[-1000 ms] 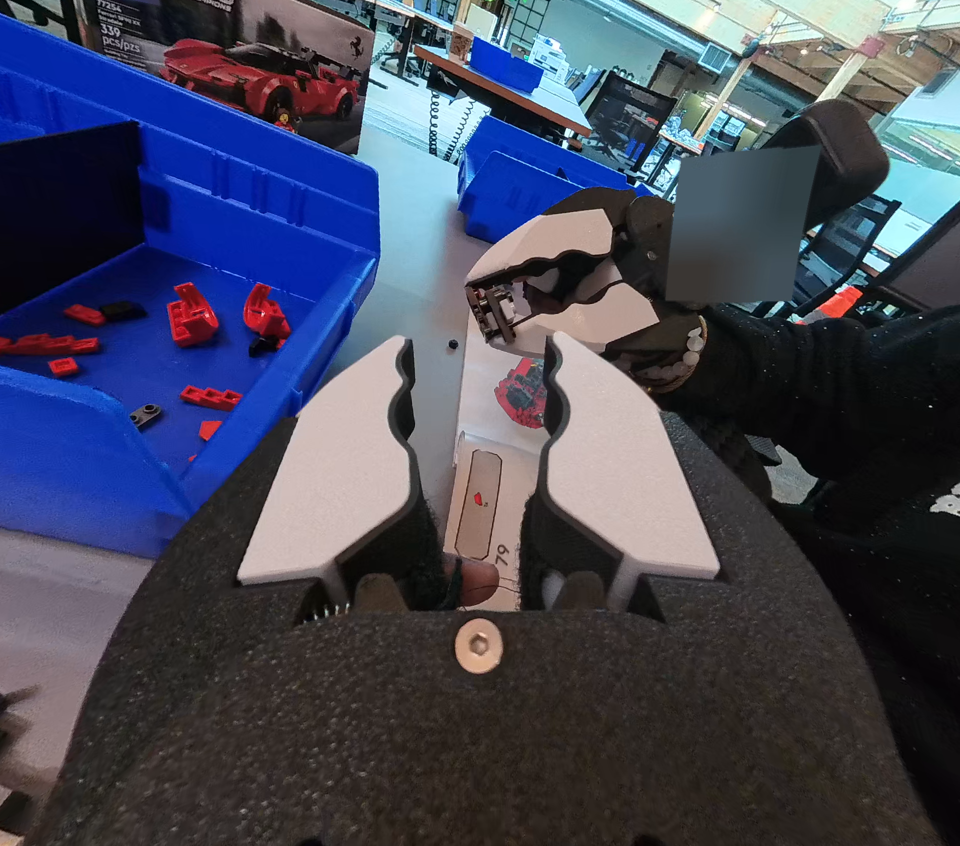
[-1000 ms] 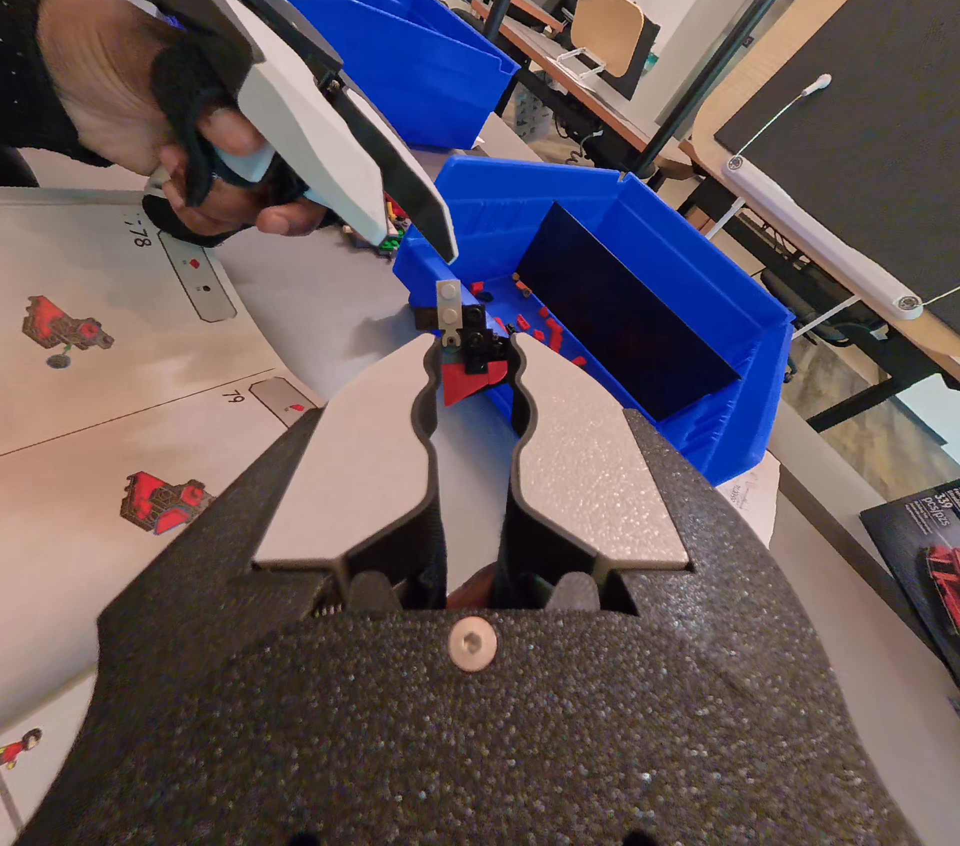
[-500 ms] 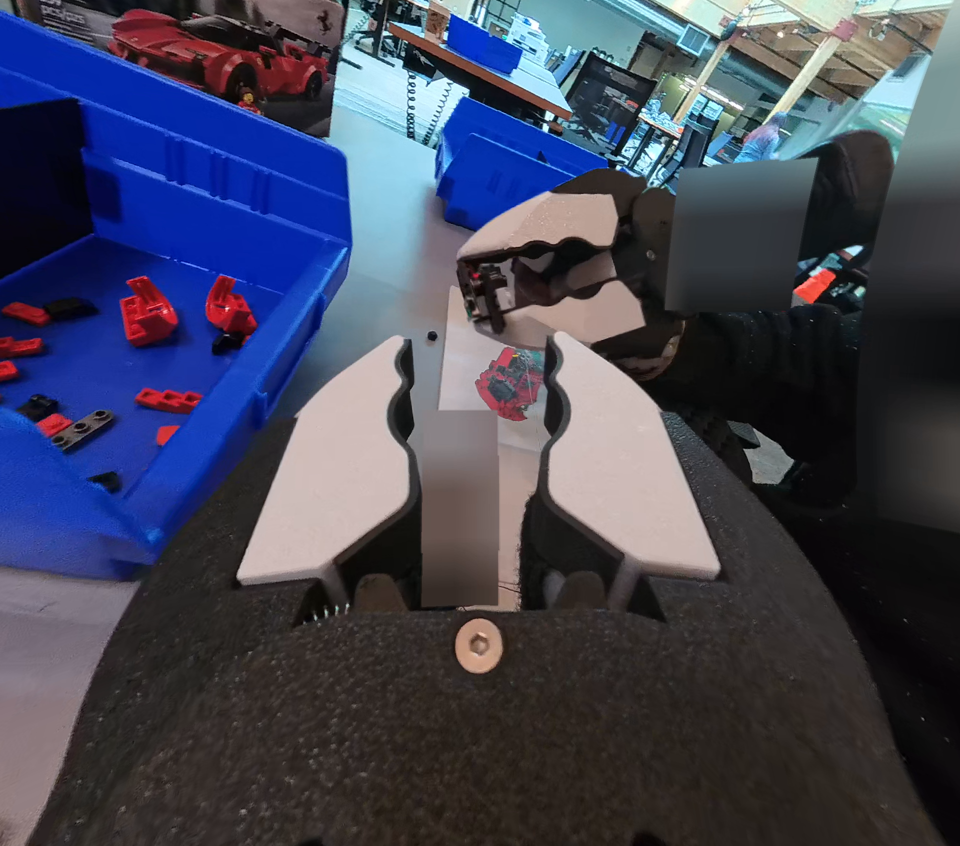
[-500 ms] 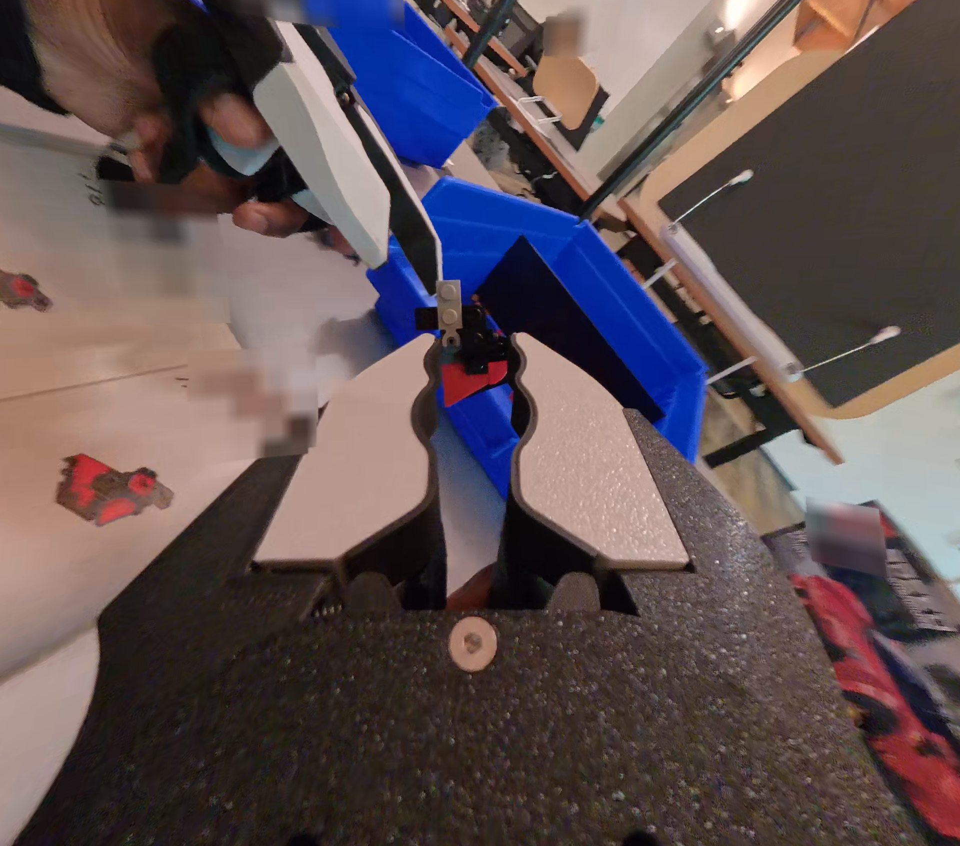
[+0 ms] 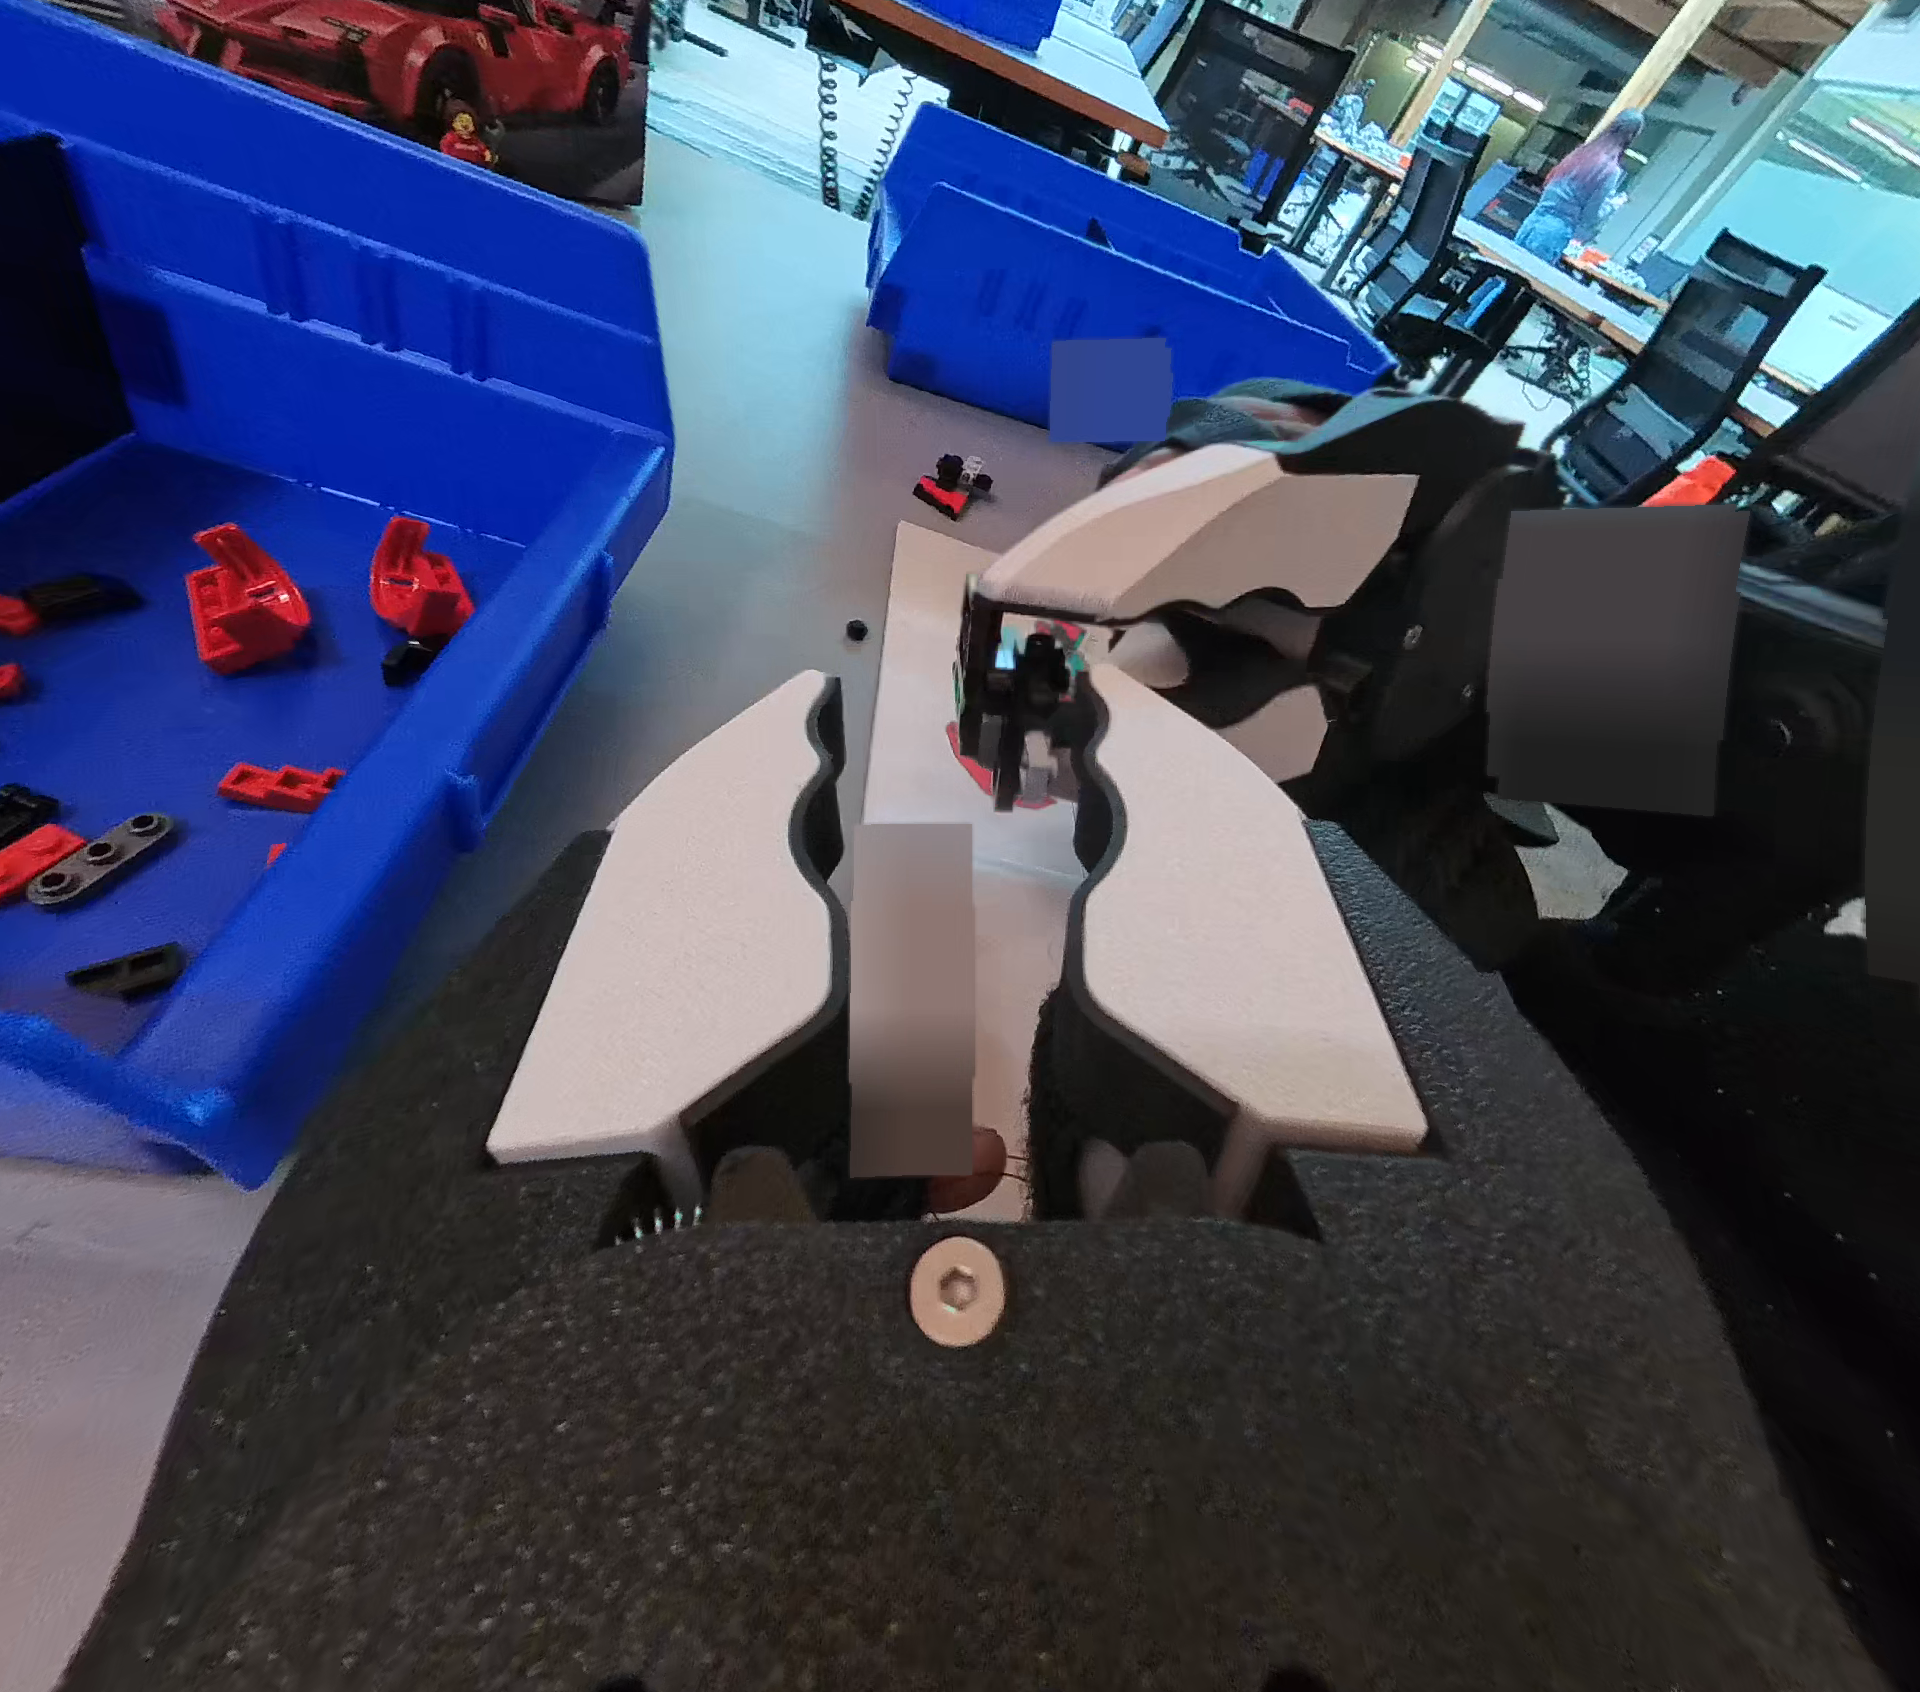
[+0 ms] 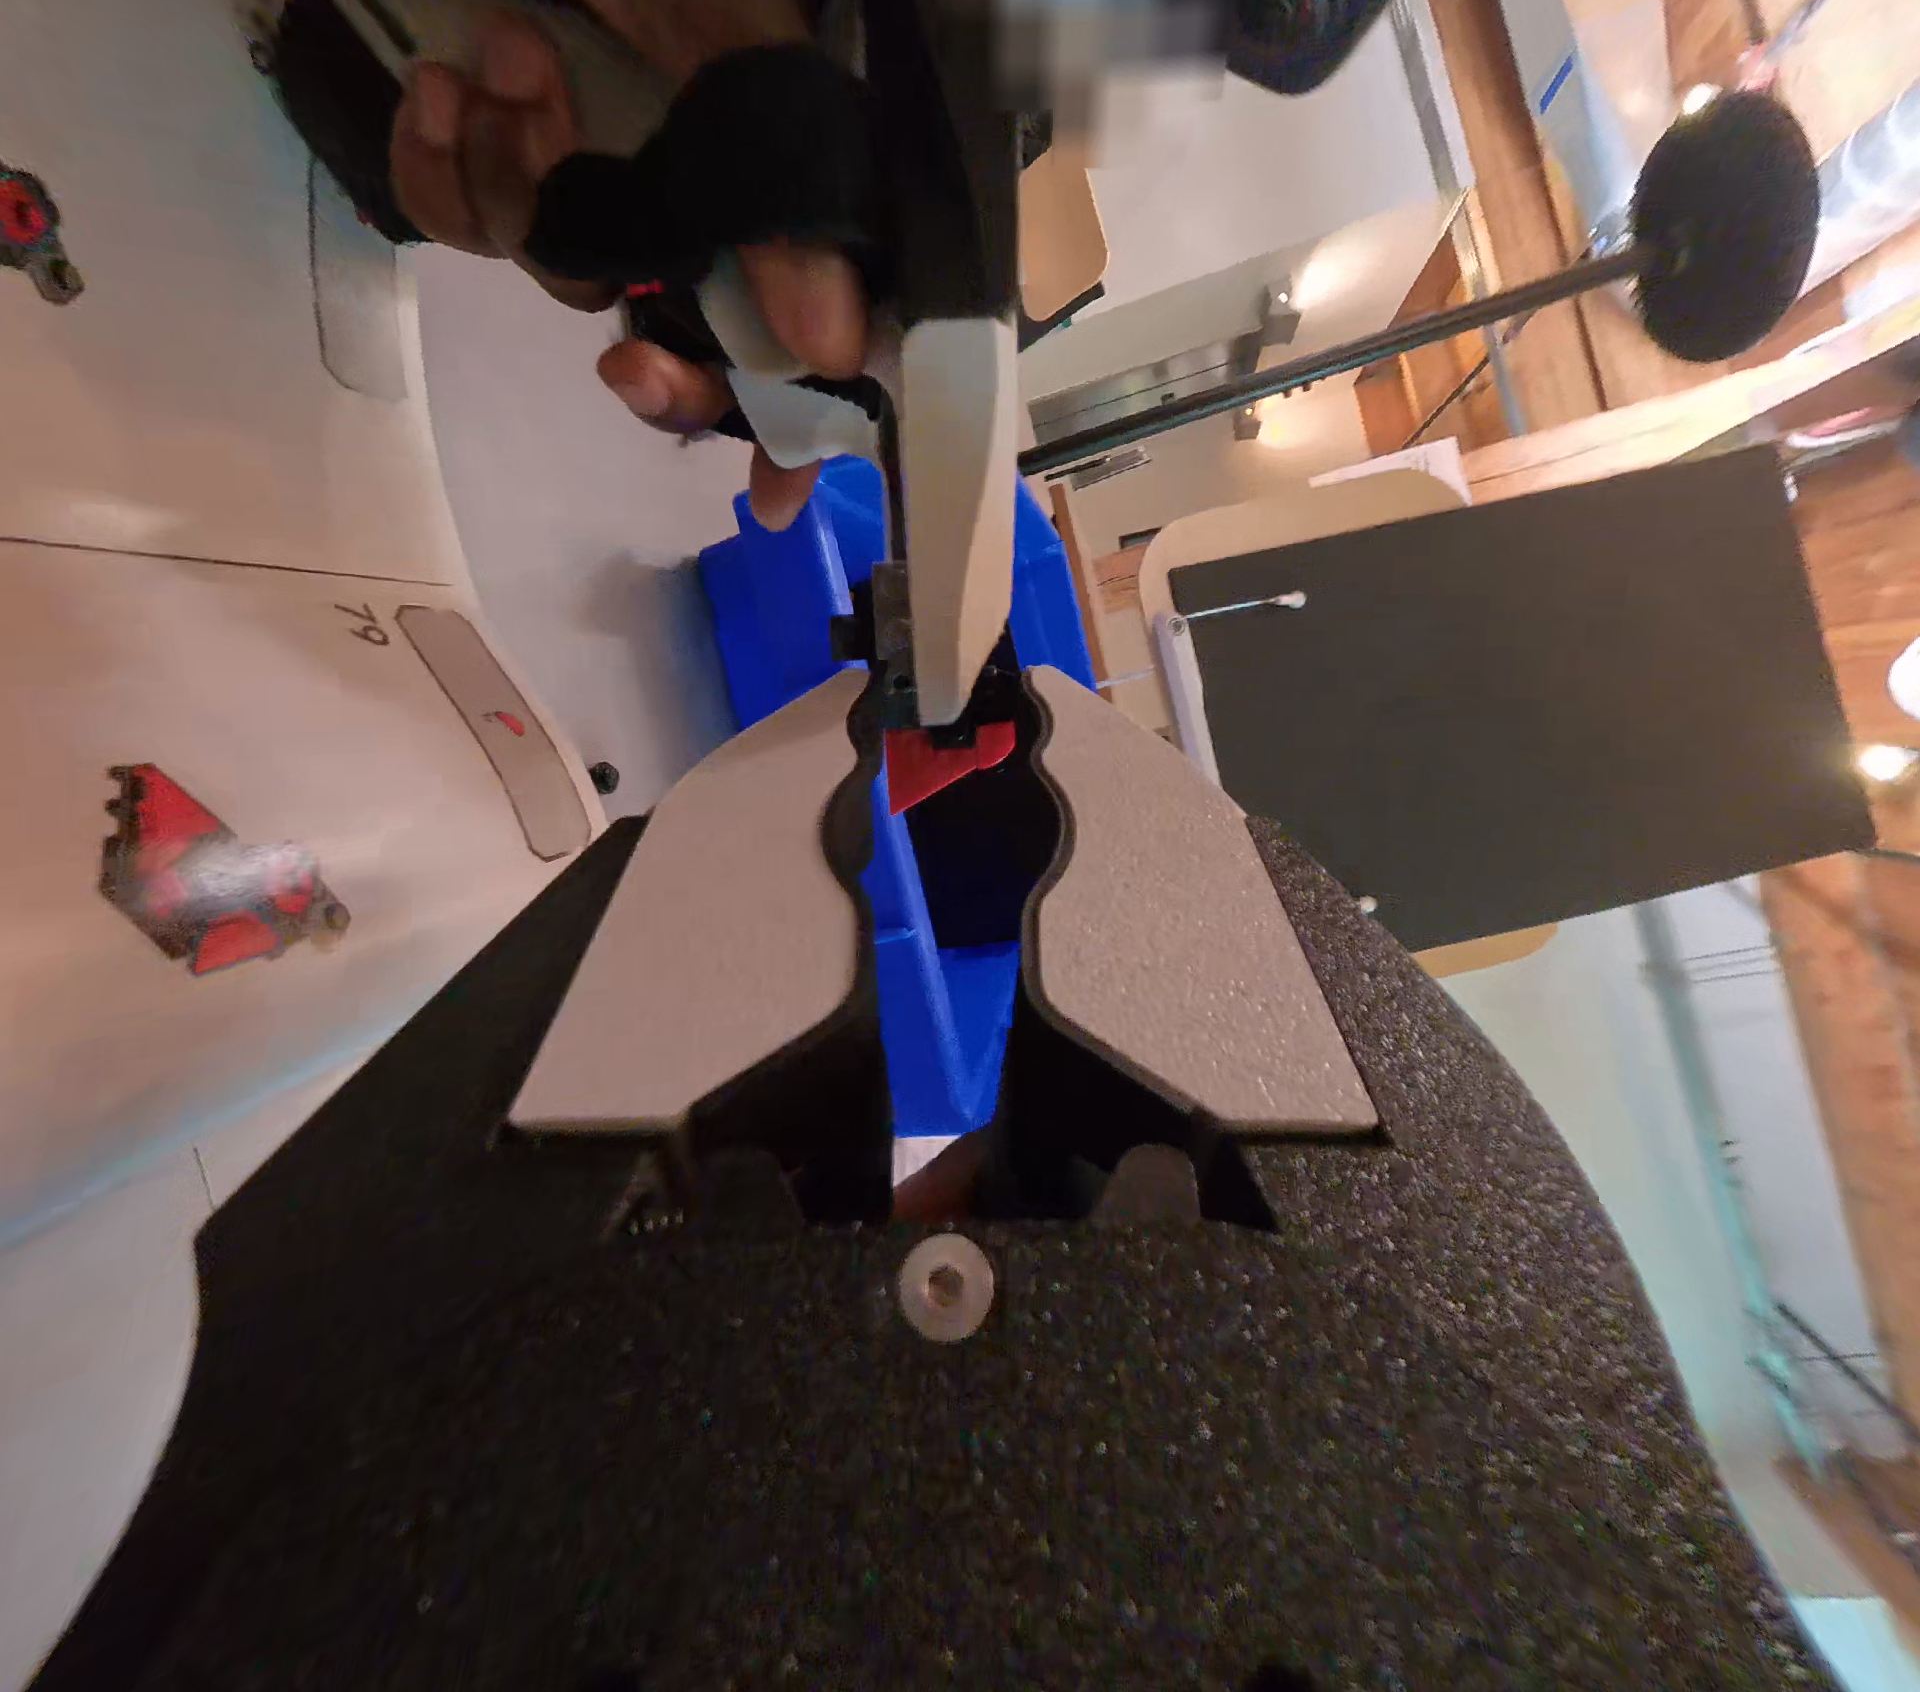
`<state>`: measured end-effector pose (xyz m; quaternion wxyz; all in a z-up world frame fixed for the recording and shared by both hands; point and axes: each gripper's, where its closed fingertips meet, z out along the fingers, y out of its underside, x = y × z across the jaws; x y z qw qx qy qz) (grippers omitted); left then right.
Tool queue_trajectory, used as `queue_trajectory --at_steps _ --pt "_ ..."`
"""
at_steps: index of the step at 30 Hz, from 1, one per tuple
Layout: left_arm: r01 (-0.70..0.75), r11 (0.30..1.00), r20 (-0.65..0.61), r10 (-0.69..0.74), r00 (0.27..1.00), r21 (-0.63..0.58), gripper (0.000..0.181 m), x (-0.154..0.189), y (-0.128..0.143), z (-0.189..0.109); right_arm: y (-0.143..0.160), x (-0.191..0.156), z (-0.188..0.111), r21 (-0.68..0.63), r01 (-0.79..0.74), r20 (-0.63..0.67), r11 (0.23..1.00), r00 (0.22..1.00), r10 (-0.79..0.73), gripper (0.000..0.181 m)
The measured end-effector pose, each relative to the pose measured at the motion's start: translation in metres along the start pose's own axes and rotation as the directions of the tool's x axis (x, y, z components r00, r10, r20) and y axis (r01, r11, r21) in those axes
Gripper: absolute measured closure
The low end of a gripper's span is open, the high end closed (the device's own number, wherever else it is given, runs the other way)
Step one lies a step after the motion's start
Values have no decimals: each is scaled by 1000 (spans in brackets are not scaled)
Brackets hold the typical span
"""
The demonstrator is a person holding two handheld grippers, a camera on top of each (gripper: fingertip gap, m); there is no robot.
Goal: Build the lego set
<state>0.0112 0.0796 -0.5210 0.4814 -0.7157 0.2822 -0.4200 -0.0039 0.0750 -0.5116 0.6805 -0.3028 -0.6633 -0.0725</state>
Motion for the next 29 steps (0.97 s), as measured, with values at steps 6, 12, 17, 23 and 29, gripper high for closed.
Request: queue_trajectory --at_steps 6,12,17,23,29 --pt "-38 999 -20 38 999 -14 150 6 2 1 -1 1 -1 -7 41 -18 999 999 -41 157" --pt "-65 998 -47 64 997 -16 162 11 2 1 -1 1 -1 -11 61 -25 998 998 -62 157" --pt "-74 997 -46 73 996 -11 163 11 2 1 -1 2 -1 -7 49 -24 999 999 -49 157" --pt "-42 999 -65 42 997 3 163 12 0 -1 -4 1 -2 33 -126 42 992 991 124 150" --pt "131 983 -187 -106 977 131 164 15 -21 -15 -7 6 -5 114 -508 228 854 850 475 140"
